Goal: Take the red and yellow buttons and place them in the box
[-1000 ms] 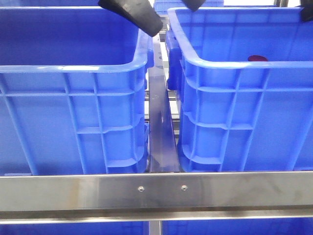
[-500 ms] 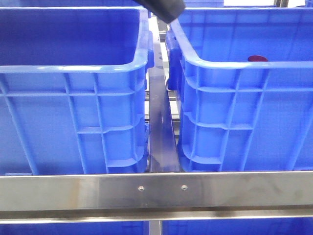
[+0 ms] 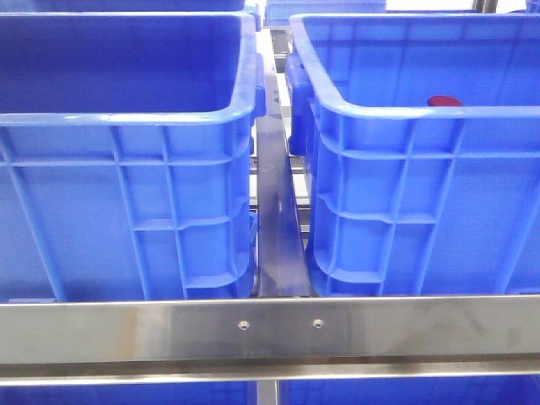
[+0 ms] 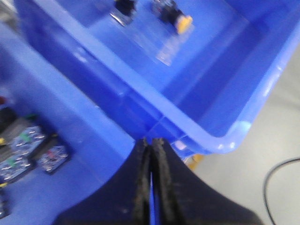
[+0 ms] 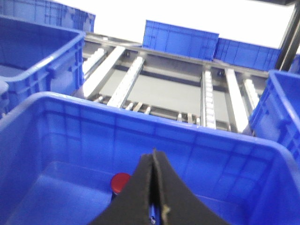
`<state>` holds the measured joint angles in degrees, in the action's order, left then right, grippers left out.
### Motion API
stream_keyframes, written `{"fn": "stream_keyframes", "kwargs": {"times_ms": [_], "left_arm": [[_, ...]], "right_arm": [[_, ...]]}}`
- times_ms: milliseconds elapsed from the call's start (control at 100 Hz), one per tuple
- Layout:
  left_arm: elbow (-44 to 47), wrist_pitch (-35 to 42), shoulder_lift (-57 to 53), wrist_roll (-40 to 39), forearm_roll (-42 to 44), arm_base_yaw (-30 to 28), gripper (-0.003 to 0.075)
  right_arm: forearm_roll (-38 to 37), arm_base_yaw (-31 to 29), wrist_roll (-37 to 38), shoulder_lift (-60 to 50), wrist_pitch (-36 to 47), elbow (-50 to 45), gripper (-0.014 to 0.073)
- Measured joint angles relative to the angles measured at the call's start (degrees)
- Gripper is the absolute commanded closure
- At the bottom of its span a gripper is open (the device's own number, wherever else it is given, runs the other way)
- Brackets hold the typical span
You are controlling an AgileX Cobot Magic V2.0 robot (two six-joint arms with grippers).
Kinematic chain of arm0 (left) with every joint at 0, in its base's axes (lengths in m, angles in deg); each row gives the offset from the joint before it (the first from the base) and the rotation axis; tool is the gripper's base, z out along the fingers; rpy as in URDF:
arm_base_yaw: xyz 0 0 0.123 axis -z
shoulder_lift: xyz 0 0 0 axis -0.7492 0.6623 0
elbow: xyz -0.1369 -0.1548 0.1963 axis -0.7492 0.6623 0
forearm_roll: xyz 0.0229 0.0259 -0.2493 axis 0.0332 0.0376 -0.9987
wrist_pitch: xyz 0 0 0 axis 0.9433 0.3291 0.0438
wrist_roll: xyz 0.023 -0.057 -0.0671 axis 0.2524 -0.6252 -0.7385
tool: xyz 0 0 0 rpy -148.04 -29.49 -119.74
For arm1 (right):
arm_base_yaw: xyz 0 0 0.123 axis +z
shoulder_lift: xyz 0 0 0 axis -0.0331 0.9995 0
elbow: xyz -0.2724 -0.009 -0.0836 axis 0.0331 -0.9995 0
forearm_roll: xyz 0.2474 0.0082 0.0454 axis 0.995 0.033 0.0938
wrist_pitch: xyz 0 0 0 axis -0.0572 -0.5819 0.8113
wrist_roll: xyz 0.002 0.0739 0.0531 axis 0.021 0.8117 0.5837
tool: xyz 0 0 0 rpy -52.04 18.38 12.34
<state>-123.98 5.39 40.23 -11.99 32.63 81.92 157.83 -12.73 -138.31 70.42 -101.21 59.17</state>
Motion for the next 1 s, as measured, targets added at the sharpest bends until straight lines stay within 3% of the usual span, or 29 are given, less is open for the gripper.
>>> {"fn": "stream_keyframes", "kwargs": {"times_ms": [470,1000], "left_arm": [[25.65,15.52,-21.64,-0.04,0.25,0.00,0.0740],[47.08,22.91,-49.81,-0.04,0.15,0.00,0.0740]], "right_arm": [[0.00,0.00,-0.11,-20.40,-0.60,-12.03,0.0664],[0.00,0.00,-0.11,-30.96,-0.72,-21.39,0.0664]]}}
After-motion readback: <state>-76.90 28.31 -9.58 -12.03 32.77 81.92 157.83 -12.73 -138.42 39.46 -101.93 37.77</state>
